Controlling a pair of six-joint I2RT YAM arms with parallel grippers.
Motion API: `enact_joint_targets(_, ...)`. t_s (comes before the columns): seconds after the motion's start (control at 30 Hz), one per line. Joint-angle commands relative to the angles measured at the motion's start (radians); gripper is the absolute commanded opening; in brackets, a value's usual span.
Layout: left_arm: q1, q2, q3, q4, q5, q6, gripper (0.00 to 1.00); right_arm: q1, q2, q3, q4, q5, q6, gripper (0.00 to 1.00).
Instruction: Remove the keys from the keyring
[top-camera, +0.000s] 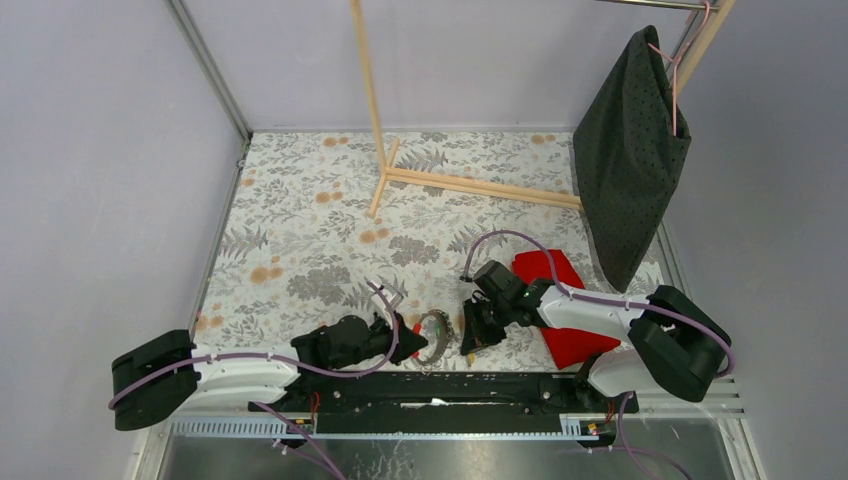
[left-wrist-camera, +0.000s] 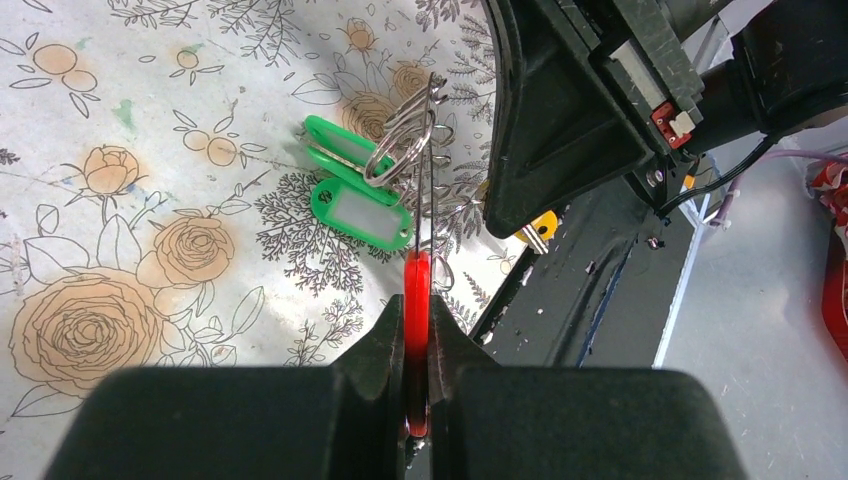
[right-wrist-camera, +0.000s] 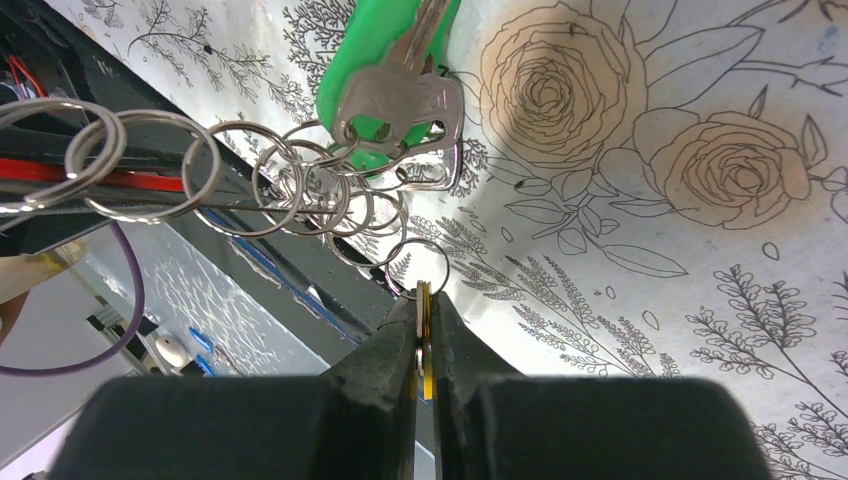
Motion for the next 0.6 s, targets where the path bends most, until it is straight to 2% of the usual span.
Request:
enact_joint_targets(0.0,-0.002,-0.004,-0.020,-0.041,-0.043,-0.022,0.00,-0.009,-0.011,-0.009,-0.002,-0.021,0.002,0.00)
enact_joint_targets(0.3,0.051,0.098,0.005,-0.042,-0.020,-0.144,0.00,-0.009,-0.056,0.016,-0.036,-0.016,-0.026,0.00)
enact_joint_targets(0.57,0.067,0.214,0.039,0.026,0.070,-0.121,0.00,-0.007,-0.041,0.071,-0.086,-0.018,-0.089,0.00)
